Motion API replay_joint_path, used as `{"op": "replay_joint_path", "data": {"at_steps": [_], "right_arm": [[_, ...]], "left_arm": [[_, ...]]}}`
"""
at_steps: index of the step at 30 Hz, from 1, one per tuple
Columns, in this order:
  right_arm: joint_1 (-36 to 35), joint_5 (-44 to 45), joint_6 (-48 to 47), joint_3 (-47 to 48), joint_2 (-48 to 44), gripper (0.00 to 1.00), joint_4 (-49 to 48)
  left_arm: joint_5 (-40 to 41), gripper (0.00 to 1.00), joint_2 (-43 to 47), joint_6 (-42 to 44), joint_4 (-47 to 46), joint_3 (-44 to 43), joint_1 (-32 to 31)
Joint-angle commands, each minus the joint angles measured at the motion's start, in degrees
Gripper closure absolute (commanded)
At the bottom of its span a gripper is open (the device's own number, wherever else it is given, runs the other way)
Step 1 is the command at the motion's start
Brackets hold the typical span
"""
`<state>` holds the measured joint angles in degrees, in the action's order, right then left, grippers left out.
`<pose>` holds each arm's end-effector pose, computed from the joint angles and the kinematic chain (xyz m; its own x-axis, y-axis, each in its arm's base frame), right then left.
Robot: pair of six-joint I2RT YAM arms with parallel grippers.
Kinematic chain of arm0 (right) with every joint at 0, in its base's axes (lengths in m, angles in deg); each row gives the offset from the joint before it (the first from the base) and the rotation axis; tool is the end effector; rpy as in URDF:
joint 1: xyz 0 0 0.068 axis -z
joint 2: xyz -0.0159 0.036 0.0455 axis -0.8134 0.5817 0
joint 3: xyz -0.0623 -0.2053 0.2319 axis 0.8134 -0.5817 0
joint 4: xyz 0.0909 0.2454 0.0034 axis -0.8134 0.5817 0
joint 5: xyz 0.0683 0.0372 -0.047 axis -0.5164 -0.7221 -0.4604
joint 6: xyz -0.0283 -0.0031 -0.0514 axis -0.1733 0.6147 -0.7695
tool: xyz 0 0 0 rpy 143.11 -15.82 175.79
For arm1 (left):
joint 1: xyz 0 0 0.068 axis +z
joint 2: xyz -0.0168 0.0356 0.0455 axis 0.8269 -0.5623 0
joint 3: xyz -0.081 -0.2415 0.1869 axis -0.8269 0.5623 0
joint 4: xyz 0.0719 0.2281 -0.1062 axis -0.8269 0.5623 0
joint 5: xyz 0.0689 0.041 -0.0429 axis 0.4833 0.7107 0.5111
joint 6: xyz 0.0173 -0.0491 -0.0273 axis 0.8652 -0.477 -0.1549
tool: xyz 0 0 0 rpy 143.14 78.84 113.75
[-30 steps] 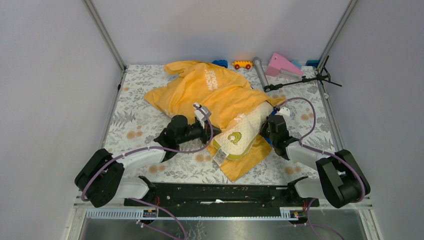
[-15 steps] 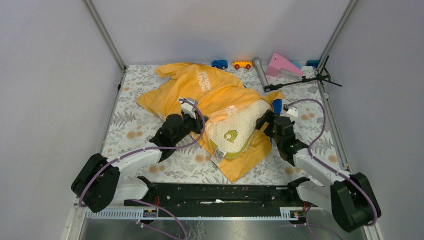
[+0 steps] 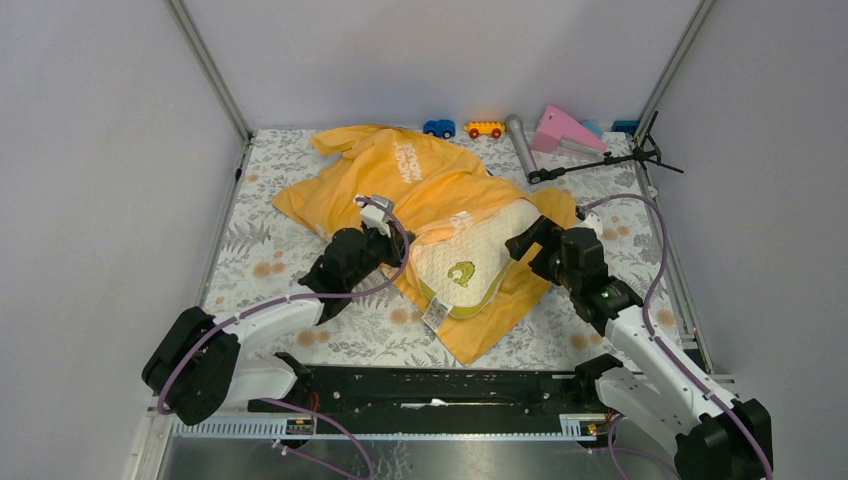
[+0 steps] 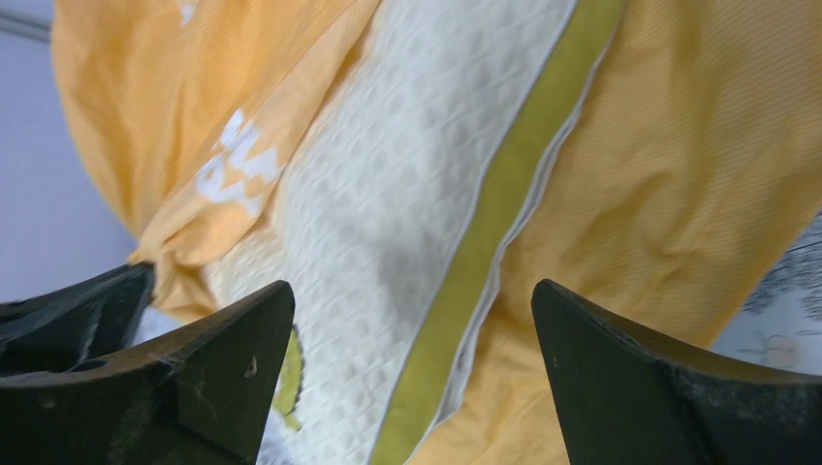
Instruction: Remove the pillowcase from the pillow
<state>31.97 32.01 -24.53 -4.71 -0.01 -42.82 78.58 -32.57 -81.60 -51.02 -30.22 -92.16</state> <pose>0.1620 0.0653 0.2798 -0.5177 0.5751 -0.6334 0.0394 0.7556 0.6539 0.2033 -0.1507 0.2661 -0.3097 -0.1143 -0.9439 0.5429 0.7938 -0.2742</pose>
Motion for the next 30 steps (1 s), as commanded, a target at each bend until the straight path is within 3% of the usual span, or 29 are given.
{"op": "replay_joint_path", "data": {"at_steps": [1,5,14,15,16,17,18,23,30], "right_arm": [[-1.29,-9.09,6.43,-2.88,2.41,0.00,-5.47],[-3.03,-9.31,9.70,-6.00,5.30,0.01,-12.35],[-3.30,-5.20,8.37,-5.30,13.34,0.04,-16.93],[-3.34,-5.73,7.96,-4.58,14.46,0.13,-17.21],[-3.35,-6.45,7.26,-4.06,15.27,0.47,-17.88],[-3.30,-6.95,6.63,-3.55,15.74,0.91,-17.86],[-3.27,-6.45,6.16,-2.57,15.72,1.00,-16.13],[-3.21,3.95,1.00,1.90,8.52,1.00,-4.34],[-2.70,28.18,-6.73,8.61,-4.58,1.00,13.53]], "left_arm": [[-0.71,1.00,2.02,0.14,-5.55,0.51,0.17],[-0.81,1.00,2.45,0.36,-5.96,0.93,0.17],[-1.60,1.00,1.42,0.26,-6.13,0.49,0.21],[-1.53,1.00,1.27,0.28,-6.02,0.39,0.18],[-1.37,1.00,1.17,0.28,-5.88,0.35,0.17],[-0.99,1.00,1.16,0.28,-5.76,0.34,0.17],[-0.68,1.00,1.22,0.28,-5.67,0.34,0.17],[5.72,1.00,2.00,-4.57,-6.63,2.17,1.72],[3.75,1.00,1.34,-17.08,-4.24,5.13,15.68]]}}
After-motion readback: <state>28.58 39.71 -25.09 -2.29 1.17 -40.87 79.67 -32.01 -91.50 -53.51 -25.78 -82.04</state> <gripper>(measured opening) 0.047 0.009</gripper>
